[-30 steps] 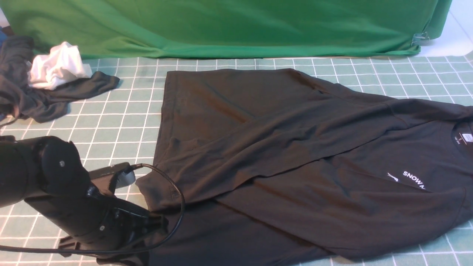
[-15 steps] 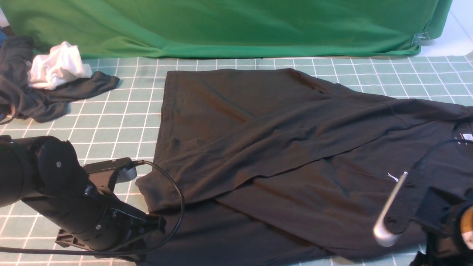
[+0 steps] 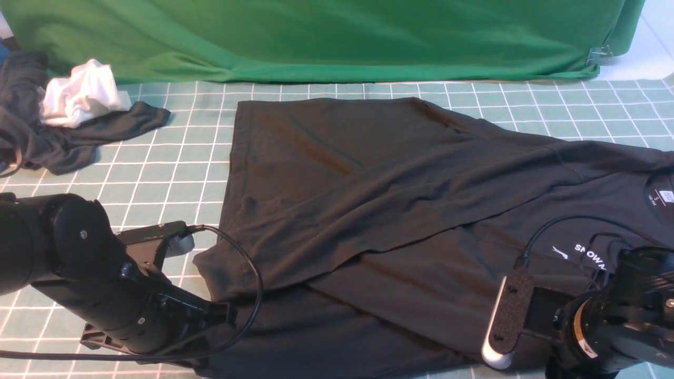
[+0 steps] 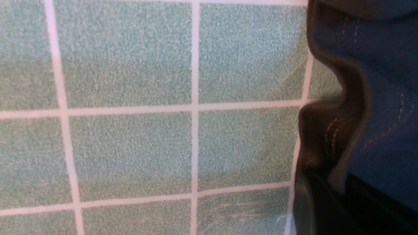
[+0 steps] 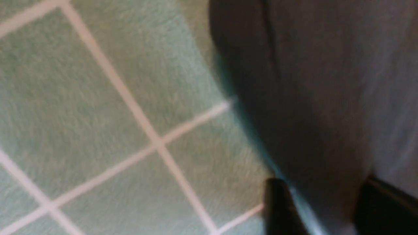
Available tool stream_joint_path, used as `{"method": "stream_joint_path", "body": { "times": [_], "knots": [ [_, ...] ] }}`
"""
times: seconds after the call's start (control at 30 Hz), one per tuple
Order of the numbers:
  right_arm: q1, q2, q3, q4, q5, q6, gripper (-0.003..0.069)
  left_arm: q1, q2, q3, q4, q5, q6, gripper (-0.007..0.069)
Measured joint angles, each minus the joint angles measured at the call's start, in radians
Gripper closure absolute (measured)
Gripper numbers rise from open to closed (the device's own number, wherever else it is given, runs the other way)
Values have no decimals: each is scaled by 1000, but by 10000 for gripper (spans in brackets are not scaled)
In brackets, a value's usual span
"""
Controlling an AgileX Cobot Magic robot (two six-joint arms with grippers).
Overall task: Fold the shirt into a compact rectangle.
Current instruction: 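Grasp the near edge of the shirt at its hem and shoulder corners, then fold the black garment in half by bringing its near edge over to the far edge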
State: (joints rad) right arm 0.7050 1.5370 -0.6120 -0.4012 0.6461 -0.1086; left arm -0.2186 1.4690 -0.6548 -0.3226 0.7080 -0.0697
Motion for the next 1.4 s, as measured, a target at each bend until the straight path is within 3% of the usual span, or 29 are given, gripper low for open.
{"method": "stream_joint_path", "body": {
  "times": [0.1, 0.23, 0.5, 0.7, 1.1, 1.4],
  "knots": [
    [1, 16, -22, -8, 19, 1, 553, 0, 0, 0, 1, -2, -3, 613],
    [1, 19, -66, -7, 52, 3, 624, 0, -2, 1, 3, -1, -4, 613],
    [2, -43, -68, 129, 224, 3, 634, -1, -96, 8, 29, 70, -20, 613],
    [16, -173, 40, 234, 242, 20, 634, -1, -121, 84, 32, 119, -11, 613],
    [19, -259, 48, 238, 242, 65, 634, -2, -121, 27, 44, 186, -13, 613],
    [-89, -259, -27, 232, 216, 81, 634, -2, -121, -123, 79, 197, -33, 613]
  ]
}}
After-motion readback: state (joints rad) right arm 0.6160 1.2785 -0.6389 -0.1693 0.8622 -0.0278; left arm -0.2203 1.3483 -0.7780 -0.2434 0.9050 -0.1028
